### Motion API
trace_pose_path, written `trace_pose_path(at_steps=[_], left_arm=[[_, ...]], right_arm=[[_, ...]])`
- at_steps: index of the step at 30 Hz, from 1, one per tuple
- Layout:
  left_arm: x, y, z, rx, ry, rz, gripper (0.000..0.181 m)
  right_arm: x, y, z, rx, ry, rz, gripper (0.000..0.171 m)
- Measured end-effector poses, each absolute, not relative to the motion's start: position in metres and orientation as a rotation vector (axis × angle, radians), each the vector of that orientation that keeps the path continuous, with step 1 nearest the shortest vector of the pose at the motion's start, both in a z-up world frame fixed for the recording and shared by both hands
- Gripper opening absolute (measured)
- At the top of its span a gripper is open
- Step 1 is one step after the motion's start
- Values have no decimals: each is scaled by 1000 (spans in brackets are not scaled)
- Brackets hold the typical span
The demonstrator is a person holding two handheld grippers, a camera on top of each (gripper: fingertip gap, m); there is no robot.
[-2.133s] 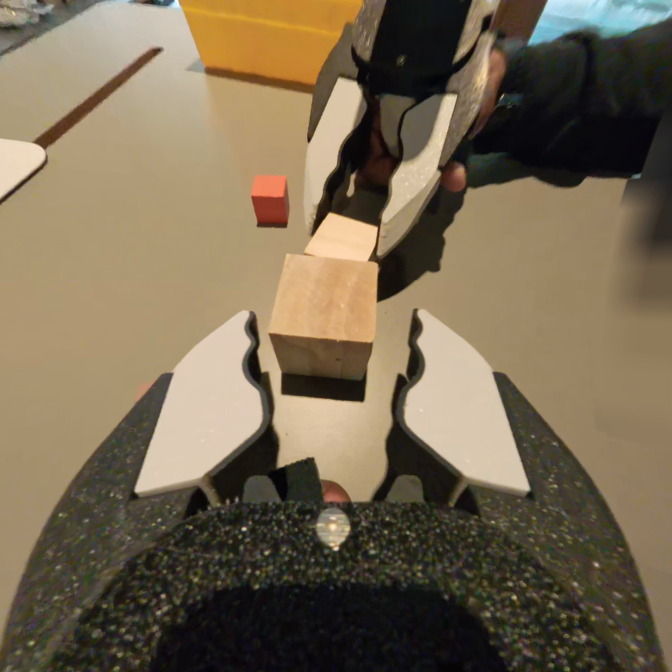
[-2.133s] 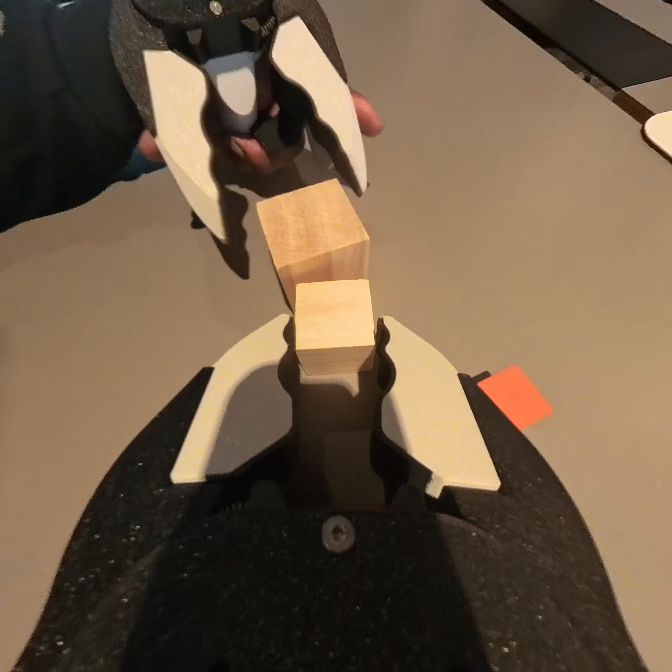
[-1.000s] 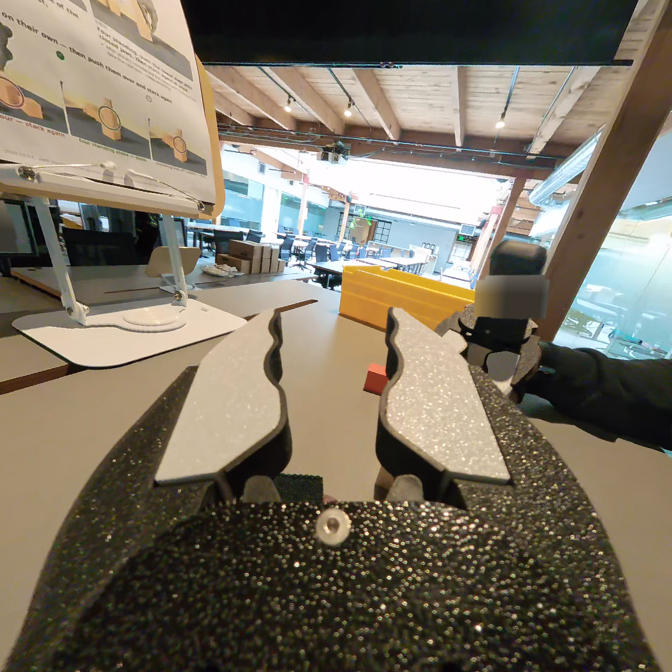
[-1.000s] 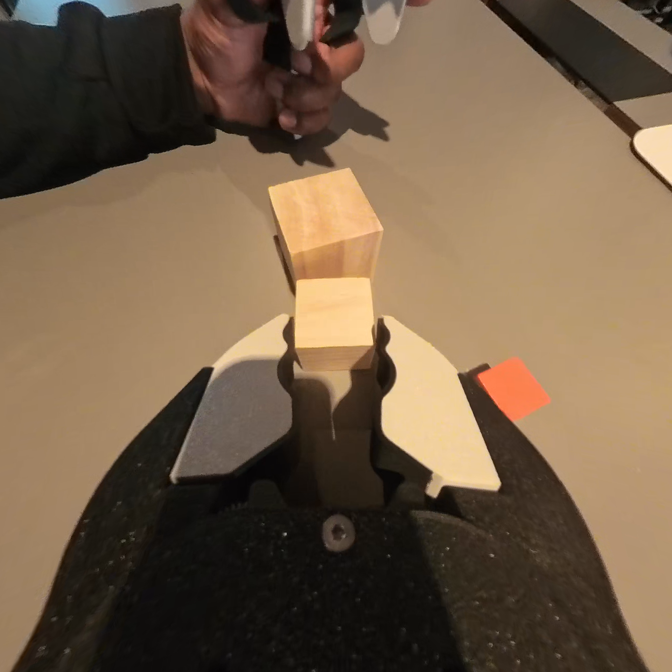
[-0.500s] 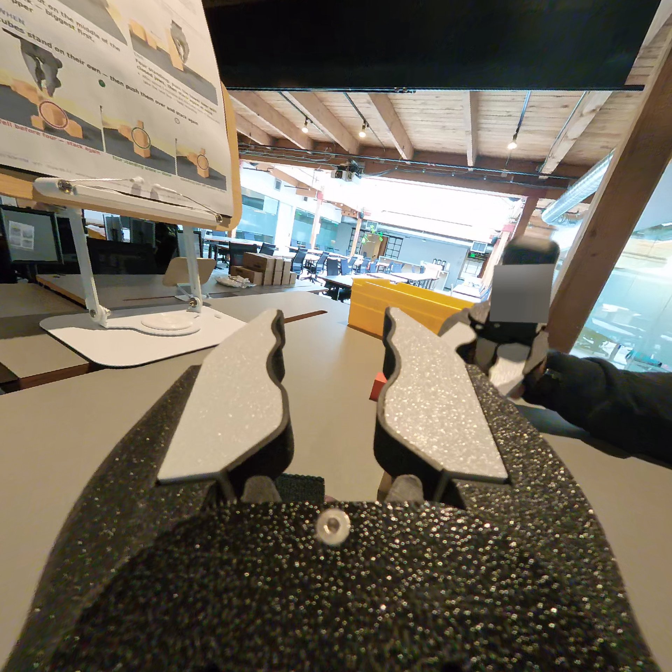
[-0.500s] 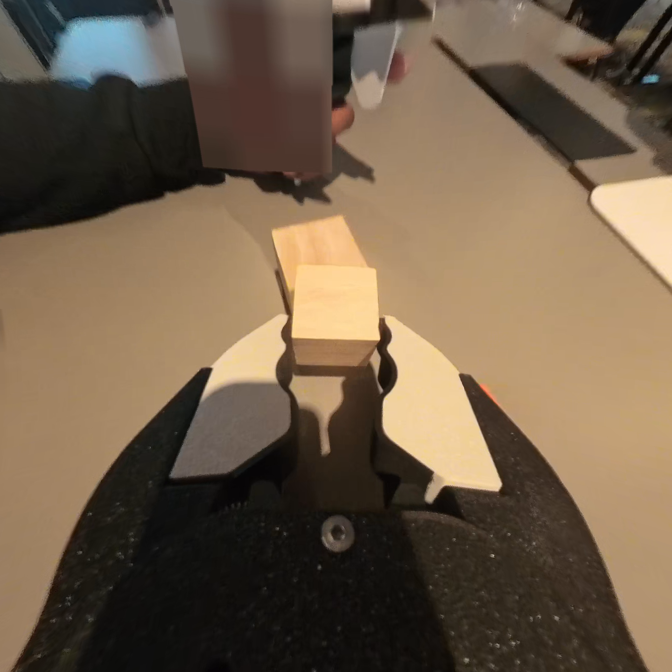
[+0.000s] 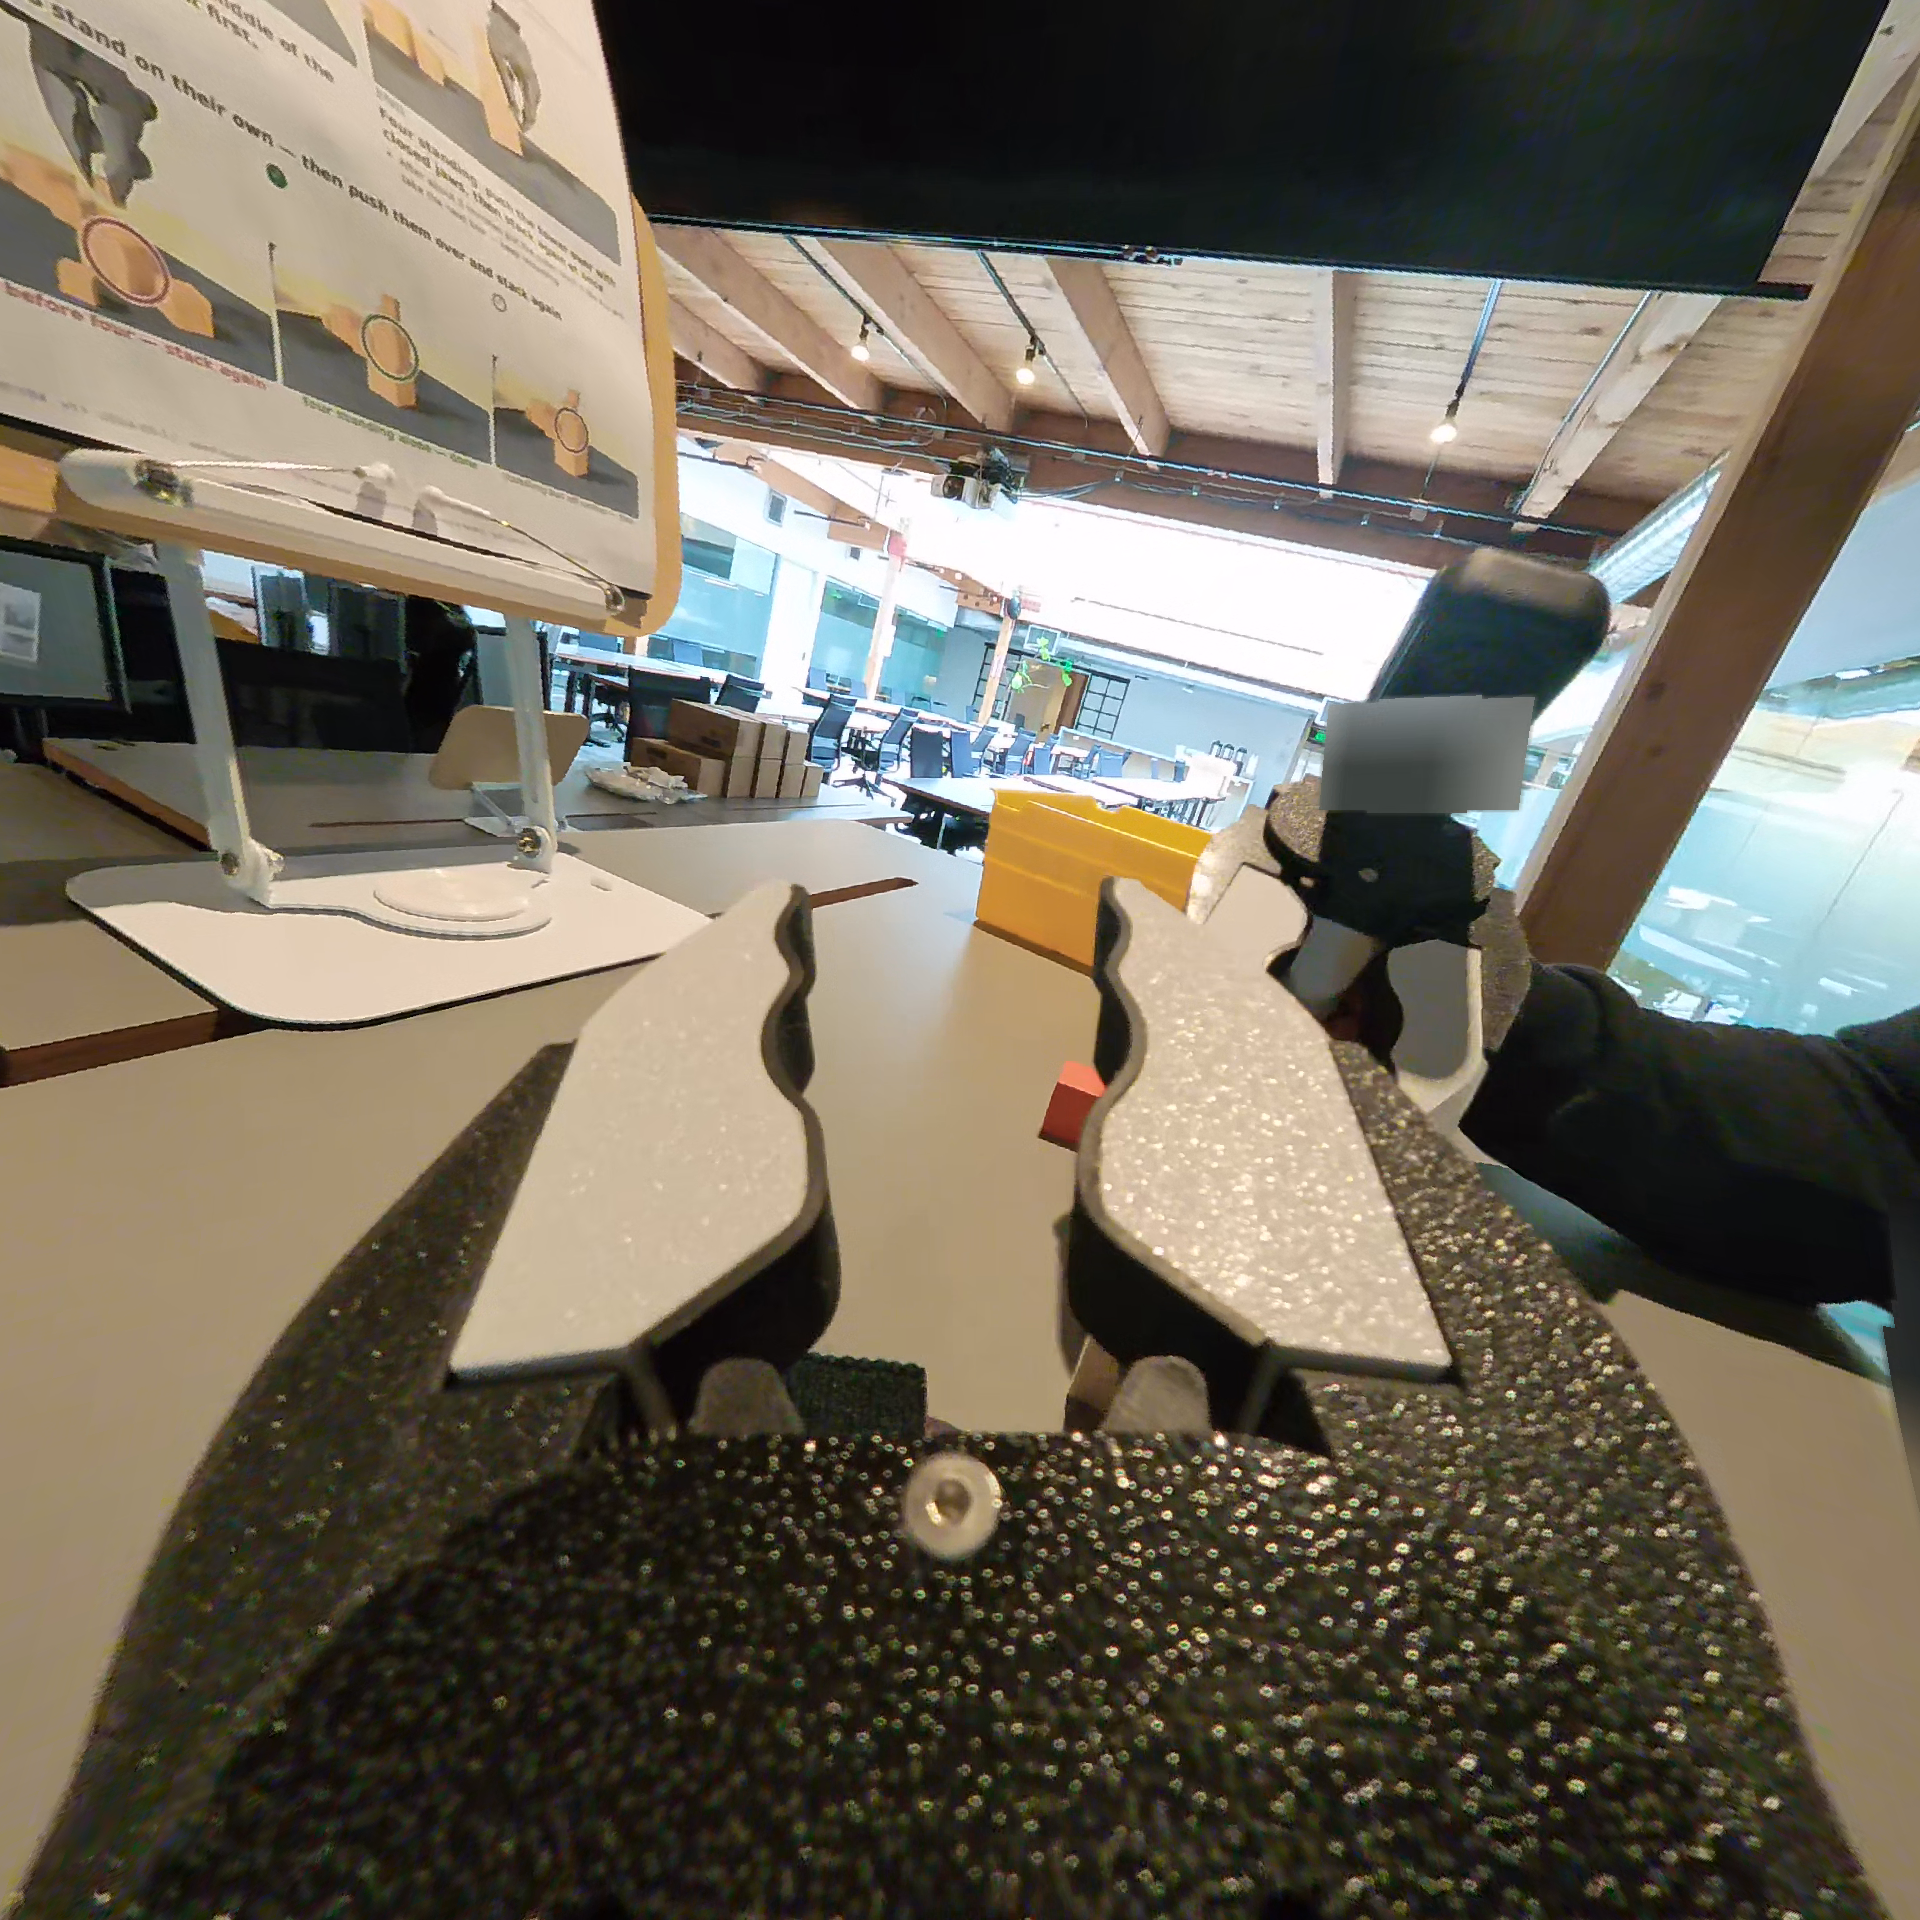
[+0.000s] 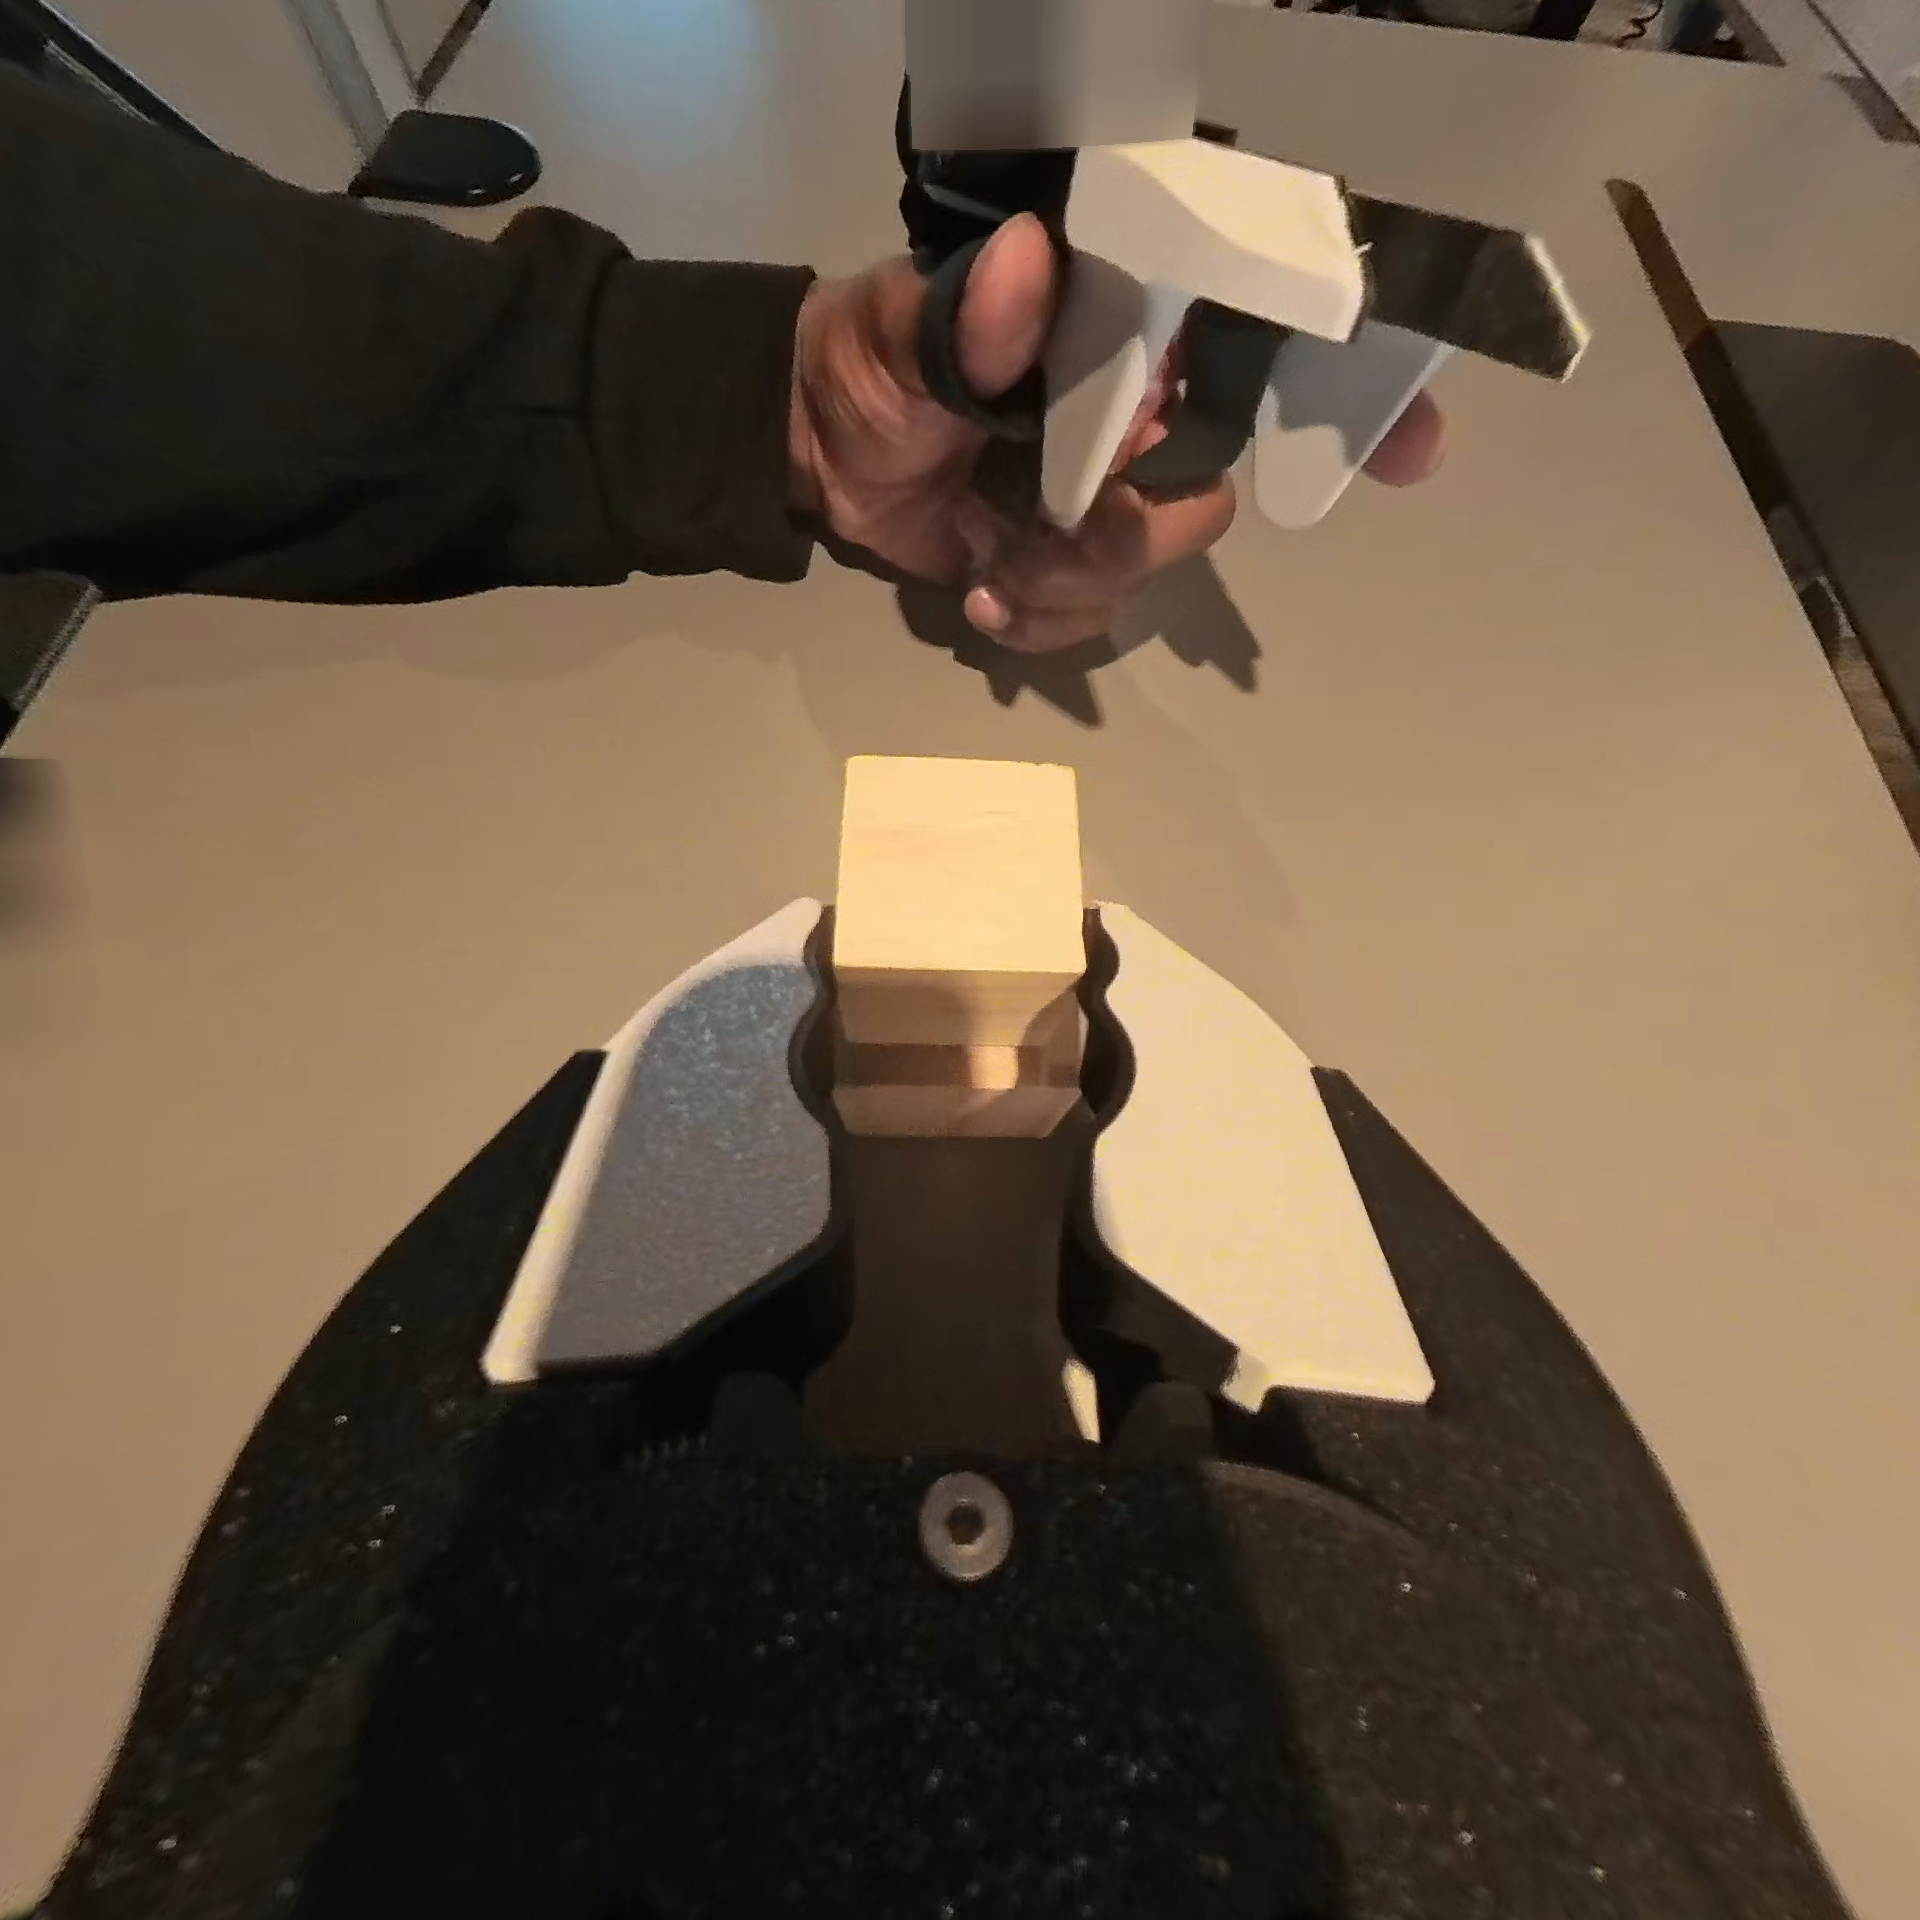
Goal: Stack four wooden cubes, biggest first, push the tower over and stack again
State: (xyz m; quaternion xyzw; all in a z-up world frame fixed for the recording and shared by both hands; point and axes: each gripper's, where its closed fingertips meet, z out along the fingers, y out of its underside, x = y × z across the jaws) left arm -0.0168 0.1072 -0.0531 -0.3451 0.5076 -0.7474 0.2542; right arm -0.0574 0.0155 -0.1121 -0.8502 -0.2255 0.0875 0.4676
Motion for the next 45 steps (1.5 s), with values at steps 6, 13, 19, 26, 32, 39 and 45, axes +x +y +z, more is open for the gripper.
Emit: trace_pose_path(at_steps=[6,13,19,26,32,39,45], left_arm=[[-15,108,-54,-956,1385,-2047,51],[-12,109,-55,-966,1391,-2048,51],[-12,109,-55,-968,1392,-2050,51],[-13,109,-55,-962,1391,-2048,51],[-12,108,-55,-963,1395,-2044,51],[-13,111,-54,-971,1373,-2061,51],[-12,111,-55,-975,1373,-2061,51]], right_arm=[[-53,15,-116,-2105,-530,244,45],[-53,13,-117,-2149,-550,184,45],[-55,13,-118,-2165,-552,172,45],[-32,-11,-97,-2141,-543,127,61],[55,-63,-95,-2194,-244,33,50],[66,-75,-151,-2404,-198,62,41],[59,-64,-166,-2414,-256,57,43]])
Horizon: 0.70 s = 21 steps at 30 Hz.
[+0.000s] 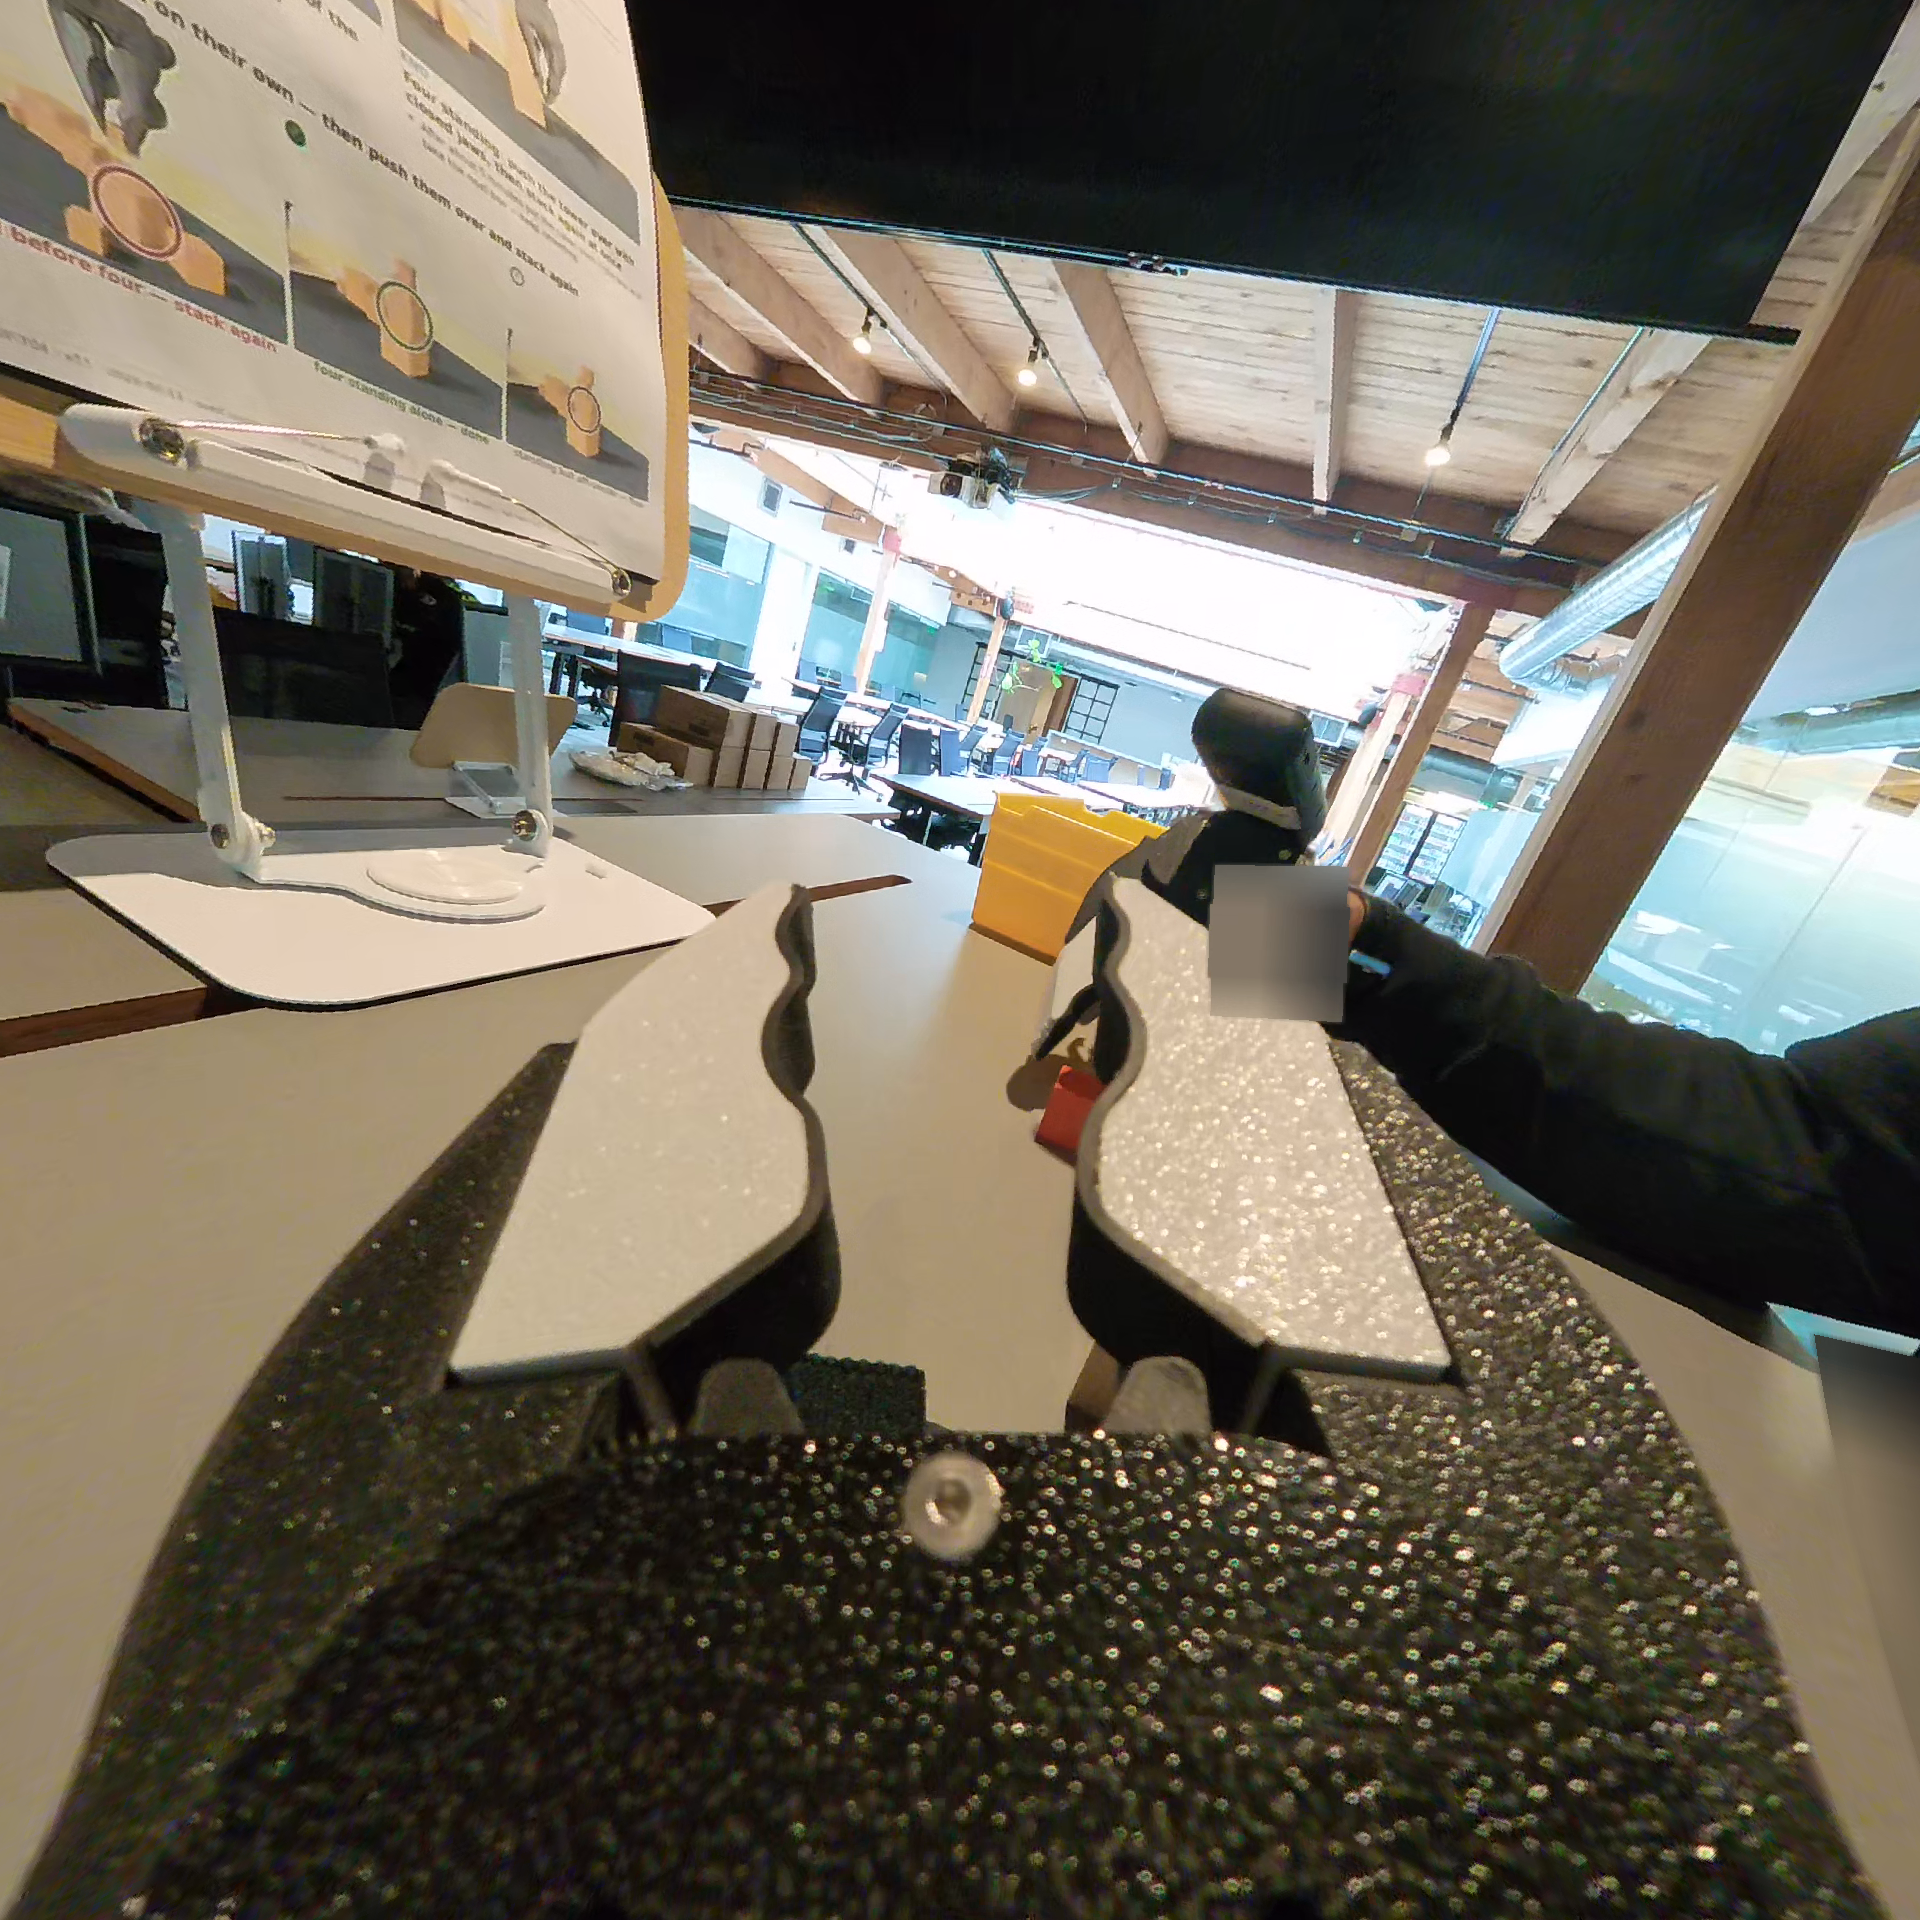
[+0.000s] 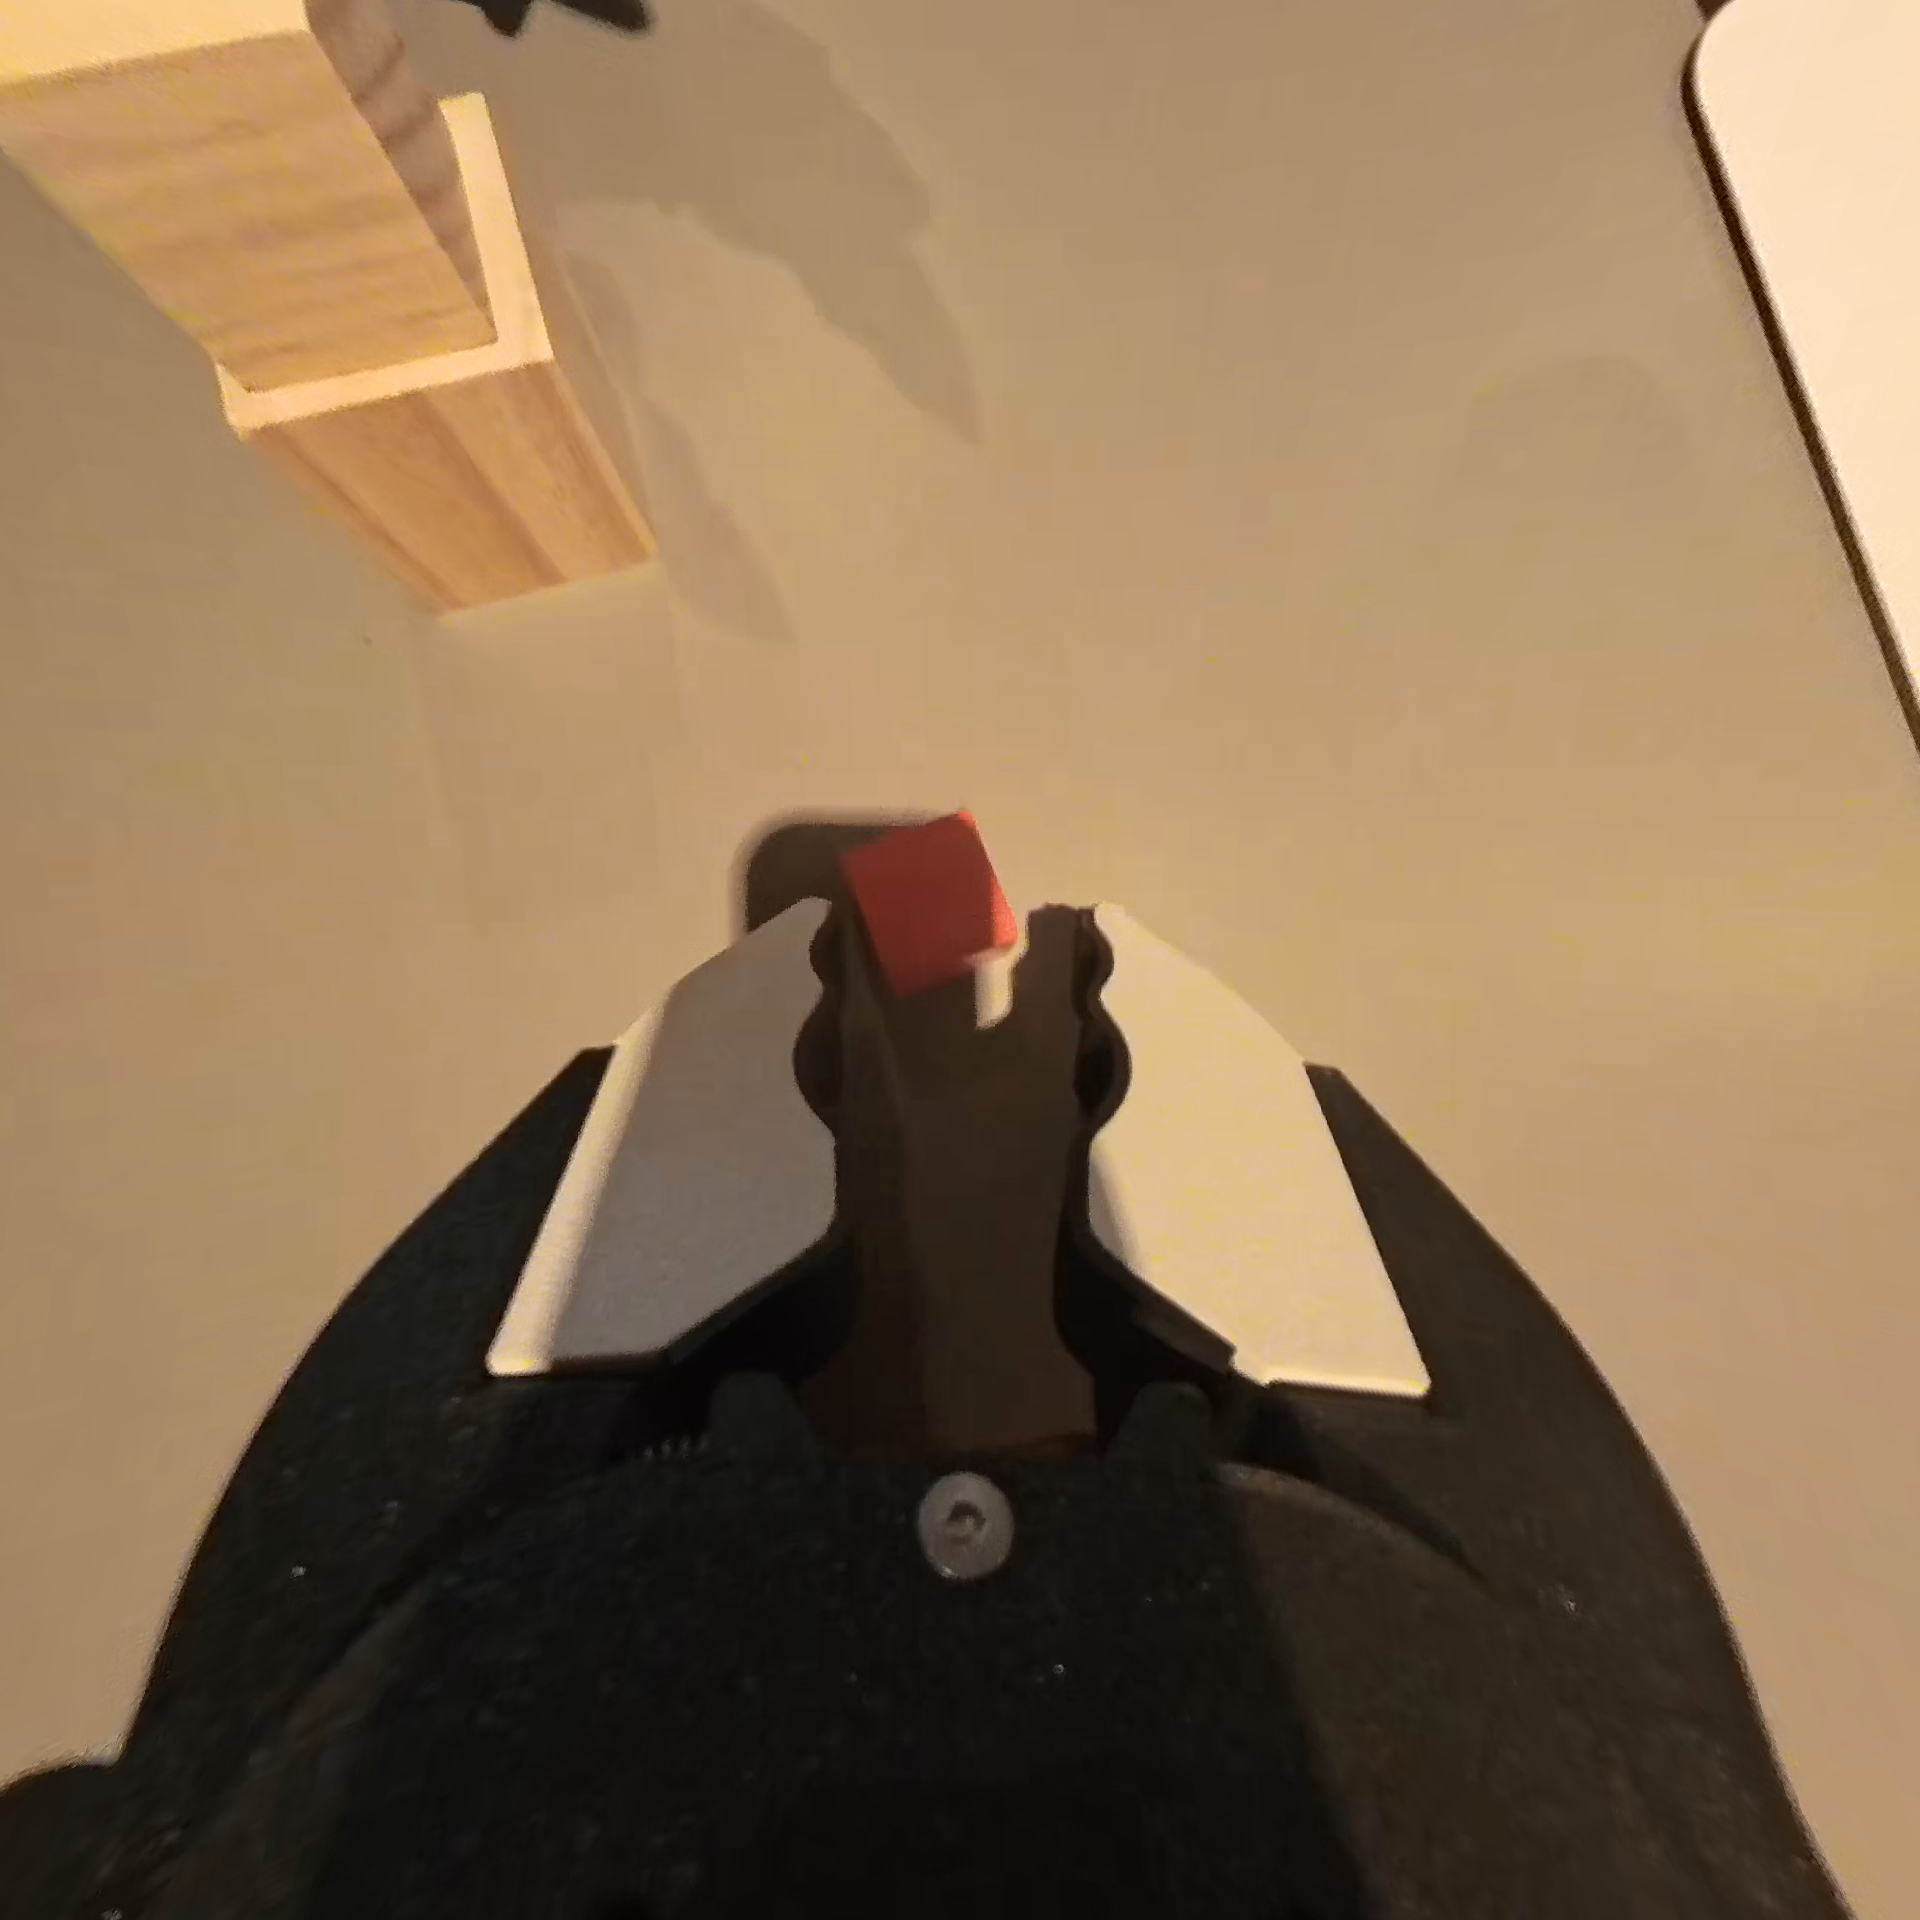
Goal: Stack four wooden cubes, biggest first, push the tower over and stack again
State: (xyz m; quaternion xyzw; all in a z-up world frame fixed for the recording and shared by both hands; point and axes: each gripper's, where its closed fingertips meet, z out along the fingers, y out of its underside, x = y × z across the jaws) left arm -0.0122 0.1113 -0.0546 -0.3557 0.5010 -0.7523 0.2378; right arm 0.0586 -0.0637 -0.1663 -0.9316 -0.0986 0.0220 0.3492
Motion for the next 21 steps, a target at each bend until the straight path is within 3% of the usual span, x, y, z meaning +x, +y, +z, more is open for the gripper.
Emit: trace_pose_path(at_steps=[3,7,16,21], left_arm=[[-12,111,-55,-978,1377,-2060,51],[-12,111,-55,-981,1375,-2059,50],[-10,112,-56,-994,1376,-2061,50],[-10,112,-56,-998,1378,-2057,51]], right_arm=[[53,-57,-169,-2398,-284,66,42],[49,-52,-174,-2427,-321,45,28],[-17,-1,-65,-2148,-287,106,28],[-48,14,-57,-2219,-328,112,28]])
